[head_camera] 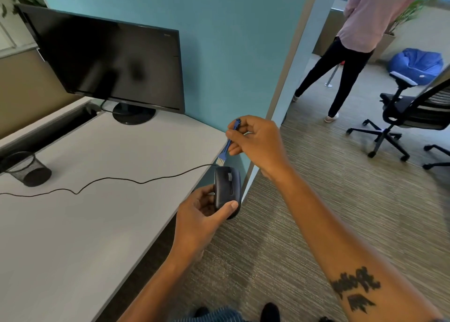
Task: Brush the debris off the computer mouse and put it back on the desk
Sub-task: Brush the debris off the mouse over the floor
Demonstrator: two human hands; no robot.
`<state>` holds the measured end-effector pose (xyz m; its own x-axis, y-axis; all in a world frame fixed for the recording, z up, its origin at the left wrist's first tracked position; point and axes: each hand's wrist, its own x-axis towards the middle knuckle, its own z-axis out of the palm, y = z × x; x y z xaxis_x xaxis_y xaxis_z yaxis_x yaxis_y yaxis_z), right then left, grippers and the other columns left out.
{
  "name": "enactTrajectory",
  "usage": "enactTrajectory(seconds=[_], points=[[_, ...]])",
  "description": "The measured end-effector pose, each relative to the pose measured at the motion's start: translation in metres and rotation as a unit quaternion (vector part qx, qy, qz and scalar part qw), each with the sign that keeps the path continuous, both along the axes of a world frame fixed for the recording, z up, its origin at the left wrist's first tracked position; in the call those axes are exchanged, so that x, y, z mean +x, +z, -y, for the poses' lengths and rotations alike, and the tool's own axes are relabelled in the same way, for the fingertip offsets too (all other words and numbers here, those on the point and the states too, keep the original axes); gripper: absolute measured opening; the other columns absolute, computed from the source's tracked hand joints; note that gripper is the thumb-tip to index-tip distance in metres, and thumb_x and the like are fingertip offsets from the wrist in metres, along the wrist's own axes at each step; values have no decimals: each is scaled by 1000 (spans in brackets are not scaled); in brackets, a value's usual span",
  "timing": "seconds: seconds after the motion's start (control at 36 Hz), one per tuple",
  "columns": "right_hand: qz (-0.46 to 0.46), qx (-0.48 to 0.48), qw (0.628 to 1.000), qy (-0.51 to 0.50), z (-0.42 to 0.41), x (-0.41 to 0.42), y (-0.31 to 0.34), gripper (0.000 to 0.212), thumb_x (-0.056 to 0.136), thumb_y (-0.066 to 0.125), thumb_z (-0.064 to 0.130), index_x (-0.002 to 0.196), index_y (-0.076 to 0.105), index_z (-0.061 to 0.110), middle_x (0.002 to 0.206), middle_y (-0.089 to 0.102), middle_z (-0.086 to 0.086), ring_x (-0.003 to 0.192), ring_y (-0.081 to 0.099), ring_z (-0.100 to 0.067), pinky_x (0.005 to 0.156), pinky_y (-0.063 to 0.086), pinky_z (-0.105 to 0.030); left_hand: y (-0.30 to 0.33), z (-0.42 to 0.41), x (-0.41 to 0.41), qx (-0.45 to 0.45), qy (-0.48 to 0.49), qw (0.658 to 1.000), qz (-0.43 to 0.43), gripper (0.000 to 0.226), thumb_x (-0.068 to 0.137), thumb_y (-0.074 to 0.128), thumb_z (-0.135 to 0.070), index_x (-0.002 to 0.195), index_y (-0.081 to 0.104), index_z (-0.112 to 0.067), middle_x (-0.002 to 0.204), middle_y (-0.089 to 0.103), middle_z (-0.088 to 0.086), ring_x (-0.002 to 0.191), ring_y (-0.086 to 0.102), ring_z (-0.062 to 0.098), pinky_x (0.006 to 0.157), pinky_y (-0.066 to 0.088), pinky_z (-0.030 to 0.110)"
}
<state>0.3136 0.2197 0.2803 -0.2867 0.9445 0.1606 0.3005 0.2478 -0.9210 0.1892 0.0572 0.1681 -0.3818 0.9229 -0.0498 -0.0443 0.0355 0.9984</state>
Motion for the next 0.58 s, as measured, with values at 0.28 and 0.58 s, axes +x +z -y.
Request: enactTrajectory(seconds=[0.28, 0.58], points=[[59, 48, 997, 1, -3, -9, -5, 11, 101, 79, 8, 111, 80, 4, 88, 79, -11, 64, 78, -14, 69, 70, -37, 2, 5, 1, 2, -15, 1000, 1, 67, 71, 99, -57, 131, 79, -33, 114, 88, -16, 104, 85, 6, 88, 67, 19], [64, 43, 997, -6, -5, -9, -3, 9, 102, 78, 7, 108, 79, 1, 91, 79, -17, 70, 80, -30, 75, 70, -50, 0, 6, -1, 3, -13, 1000, -10, 64, 73, 101, -56, 130, 79, -37, 116, 88, -15, 105, 85, 8, 90, 68, 22]])
